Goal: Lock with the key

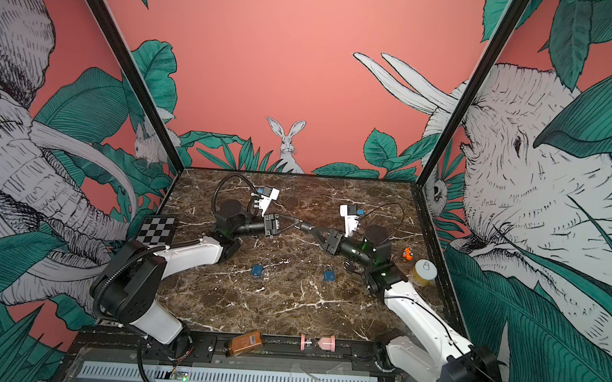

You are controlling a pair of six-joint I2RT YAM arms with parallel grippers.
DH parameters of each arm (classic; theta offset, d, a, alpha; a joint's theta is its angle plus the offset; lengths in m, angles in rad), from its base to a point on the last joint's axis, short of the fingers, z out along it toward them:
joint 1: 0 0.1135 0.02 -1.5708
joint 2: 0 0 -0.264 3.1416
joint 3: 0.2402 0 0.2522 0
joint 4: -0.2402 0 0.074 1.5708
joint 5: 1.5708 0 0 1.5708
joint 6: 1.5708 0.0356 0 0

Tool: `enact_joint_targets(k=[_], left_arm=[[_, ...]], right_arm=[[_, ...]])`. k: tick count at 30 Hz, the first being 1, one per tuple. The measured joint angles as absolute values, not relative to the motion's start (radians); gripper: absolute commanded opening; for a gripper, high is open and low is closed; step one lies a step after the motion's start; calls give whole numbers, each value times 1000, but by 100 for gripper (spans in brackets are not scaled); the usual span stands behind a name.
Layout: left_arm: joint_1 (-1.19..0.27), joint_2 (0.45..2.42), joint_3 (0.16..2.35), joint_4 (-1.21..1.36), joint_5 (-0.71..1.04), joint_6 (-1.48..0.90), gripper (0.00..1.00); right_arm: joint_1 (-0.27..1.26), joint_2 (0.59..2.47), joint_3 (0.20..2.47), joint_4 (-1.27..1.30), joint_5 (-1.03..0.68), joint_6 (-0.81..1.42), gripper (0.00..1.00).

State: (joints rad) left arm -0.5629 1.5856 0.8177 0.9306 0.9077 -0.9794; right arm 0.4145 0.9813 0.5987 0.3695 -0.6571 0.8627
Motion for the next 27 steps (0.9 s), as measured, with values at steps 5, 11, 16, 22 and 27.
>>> enact_joint_targets(k=[5, 11, 16, 22, 27], left_arm=[[-563, 1593, 819, 987, 932, -1016, 0], [-563, 1647, 835, 1118, 964, -1112, 0], [-563, 1677, 837, 1200, 978, -1180, 0], [-563, 1678, 837, 1244, 980, -1211, 0], [-565, 1678, 837, 1256, 981, -1221, 0]], right_arm=[[376, 947, 599, 377, -655, 846, 40], [370, 1008, 599, 436, -705, 877, 41], [370, 1020, 599, 501, -754, 907, 41], [370, 1035, 599, 526, -790, 917, 41], [370, 1052, 599, 522, -798, 917, 39]])
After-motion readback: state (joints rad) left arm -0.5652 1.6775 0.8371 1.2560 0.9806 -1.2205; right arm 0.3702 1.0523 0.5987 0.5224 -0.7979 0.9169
